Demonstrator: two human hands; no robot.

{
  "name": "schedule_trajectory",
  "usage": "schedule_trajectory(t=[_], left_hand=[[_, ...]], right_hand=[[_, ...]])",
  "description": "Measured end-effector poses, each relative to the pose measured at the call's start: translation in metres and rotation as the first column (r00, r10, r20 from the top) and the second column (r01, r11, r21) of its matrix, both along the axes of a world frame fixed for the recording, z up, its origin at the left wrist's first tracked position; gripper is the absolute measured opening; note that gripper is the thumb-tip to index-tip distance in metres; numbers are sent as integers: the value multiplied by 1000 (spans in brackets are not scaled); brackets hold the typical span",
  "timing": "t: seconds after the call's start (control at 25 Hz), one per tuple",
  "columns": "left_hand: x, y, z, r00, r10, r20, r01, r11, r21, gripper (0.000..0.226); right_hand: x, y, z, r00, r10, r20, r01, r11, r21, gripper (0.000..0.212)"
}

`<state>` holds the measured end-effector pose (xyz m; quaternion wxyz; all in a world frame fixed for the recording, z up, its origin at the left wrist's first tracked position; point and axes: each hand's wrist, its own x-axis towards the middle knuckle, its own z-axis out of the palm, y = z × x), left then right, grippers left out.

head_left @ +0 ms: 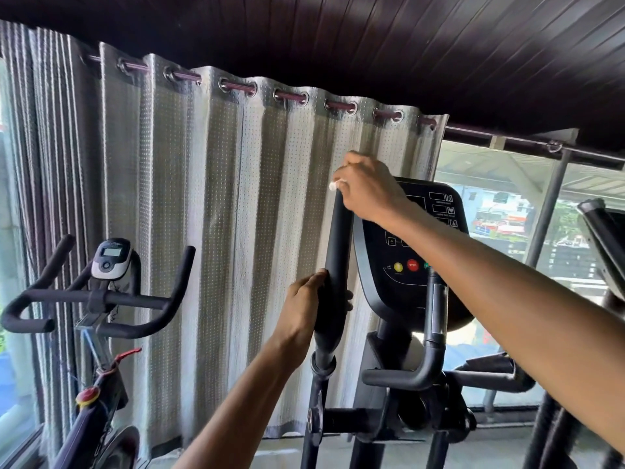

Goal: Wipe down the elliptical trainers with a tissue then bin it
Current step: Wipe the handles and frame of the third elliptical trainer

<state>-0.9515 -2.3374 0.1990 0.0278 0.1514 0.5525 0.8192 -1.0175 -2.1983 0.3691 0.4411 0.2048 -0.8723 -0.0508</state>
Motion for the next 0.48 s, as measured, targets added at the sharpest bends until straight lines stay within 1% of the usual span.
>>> schedule_trajectory(t=[0.08, 0.12, 0.16, 0.24, 0.28, 0.4, 0.48], left_hand=[[0, -2, -4, 1000, 11, -27, -12, 999, -39, 42], [1, -3, -5, 999, 14, -40, -16, 998, -54, 42], [1, -3, -6, 999, 14, -45, -16, 998, -55, 41], [2, -3, -7, 999, 10, -42, -11, 999, -40, 40], [2, -3, -8, 999, 14, -42, -15, 999, -32, 39], [3, -3, -9, 999, 22, -44, -23, 1000, -16, 38], [2, -4, -10, 998, 16, -52, -17, 1000, -11, 38]], right_hand=[[9, -8, -15, 1000, -1, 29, -2, 992, 126, 14], [16, -12, -22, 998, 7, 69, -19, 984, 179, 13], [25, -15, -29, 992, 20, 123, -46, 976, 212, 13], [40, -13, -44, 973, 59, 224, -111, 967, 229, 15], [47, -12, -52, 972, 97, 214, -143, 966, 213, 15], [58, -5, -79, 978, 198, 71, -205, 972, 112, 11], [60, -2, -90, 968, 247, 43, -250, 962, 107, 10]])
